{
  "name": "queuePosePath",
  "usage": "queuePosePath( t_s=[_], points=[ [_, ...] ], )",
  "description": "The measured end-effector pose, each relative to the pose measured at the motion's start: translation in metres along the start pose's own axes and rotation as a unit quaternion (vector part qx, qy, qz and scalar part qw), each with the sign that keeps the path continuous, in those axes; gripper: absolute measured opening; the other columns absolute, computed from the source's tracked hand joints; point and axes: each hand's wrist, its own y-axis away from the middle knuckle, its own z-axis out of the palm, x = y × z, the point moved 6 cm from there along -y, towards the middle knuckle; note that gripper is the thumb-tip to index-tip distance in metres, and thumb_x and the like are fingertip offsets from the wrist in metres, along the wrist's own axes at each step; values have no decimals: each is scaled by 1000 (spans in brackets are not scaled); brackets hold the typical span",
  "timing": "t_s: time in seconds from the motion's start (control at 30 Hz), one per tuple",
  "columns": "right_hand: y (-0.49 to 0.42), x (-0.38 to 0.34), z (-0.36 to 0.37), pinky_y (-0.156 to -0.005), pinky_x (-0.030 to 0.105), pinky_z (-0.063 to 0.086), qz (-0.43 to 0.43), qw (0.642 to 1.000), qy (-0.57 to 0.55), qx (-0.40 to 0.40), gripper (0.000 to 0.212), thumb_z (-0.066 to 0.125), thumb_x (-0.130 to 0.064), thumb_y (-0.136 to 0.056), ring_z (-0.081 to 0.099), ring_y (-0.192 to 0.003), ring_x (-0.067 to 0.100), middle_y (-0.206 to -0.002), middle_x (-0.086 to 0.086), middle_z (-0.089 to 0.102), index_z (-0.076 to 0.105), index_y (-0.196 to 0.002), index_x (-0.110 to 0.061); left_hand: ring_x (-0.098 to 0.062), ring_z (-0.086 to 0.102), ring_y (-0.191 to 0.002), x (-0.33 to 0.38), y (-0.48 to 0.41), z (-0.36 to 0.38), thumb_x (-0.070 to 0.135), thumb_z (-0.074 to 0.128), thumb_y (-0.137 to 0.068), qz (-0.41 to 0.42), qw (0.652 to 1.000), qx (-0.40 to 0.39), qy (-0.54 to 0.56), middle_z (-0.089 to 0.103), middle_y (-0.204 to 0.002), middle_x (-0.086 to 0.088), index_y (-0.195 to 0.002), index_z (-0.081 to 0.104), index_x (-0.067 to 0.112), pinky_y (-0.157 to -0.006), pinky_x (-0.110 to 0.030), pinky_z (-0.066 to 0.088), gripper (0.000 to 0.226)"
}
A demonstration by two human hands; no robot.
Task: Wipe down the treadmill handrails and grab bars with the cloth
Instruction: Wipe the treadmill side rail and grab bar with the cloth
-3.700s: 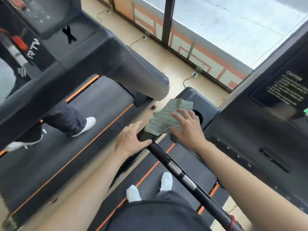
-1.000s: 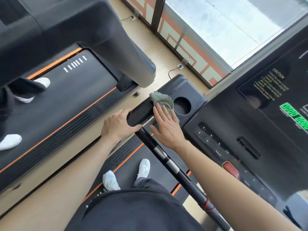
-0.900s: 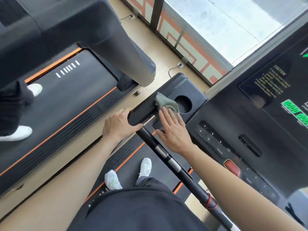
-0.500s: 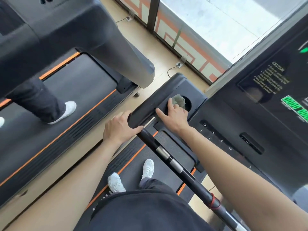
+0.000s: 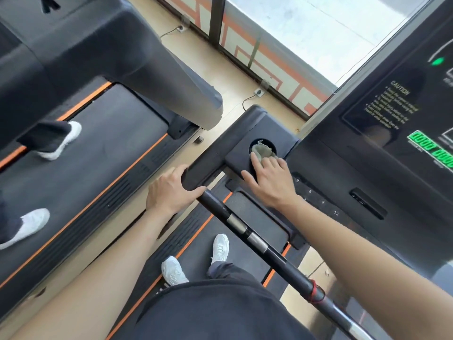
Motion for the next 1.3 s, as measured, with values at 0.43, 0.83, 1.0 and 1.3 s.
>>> queuePosePath(
  t_s=[0.43,0.83,1.0,1.3],
  points=[
    [-37,-9,1,-122,50,-2,92,967,-223,-83,80,7,-64,-97,28,-147,30,-150,19,45,11,-159,-13,-28,65,-103,3,0,-1,71,72,-74,-3,1000,1,1,66,-109,4,-130,57,30,-80,-38,50,71],
    [18,33,-5,-121,43,18,1,999,-35,-16,73,18,-57,-102,32,-146,27,-154,12,42,26,-156,-8,-28,66,-100,1,-1,0,73,71,-74,0,1000,-1,-3,65,-106,5,-129,57,29,-79,-39,52,72],
    [-7,47,1,-125,48,0,98,992,-52,-58,83,12,-65,-100,9,-154,33,-164,19,18,1,-160,-9,-27,66,-102,1,-2,2,73,70,-74,-2,1000,-1,-9,66,-112,5,-132,56,30,-80,-39,51,73],
    [-93,54,3,-120,61,1,190,959,-192,-86,81,15,-67,-96,7,-154,34,-168,9,11,-2,-161,-21,-27,66,-99,-1,-2,3,74,70,-71,-10,1000,0,-6,65,-107,7,-126,57,33,-77,-38,50,70]
  ],
)
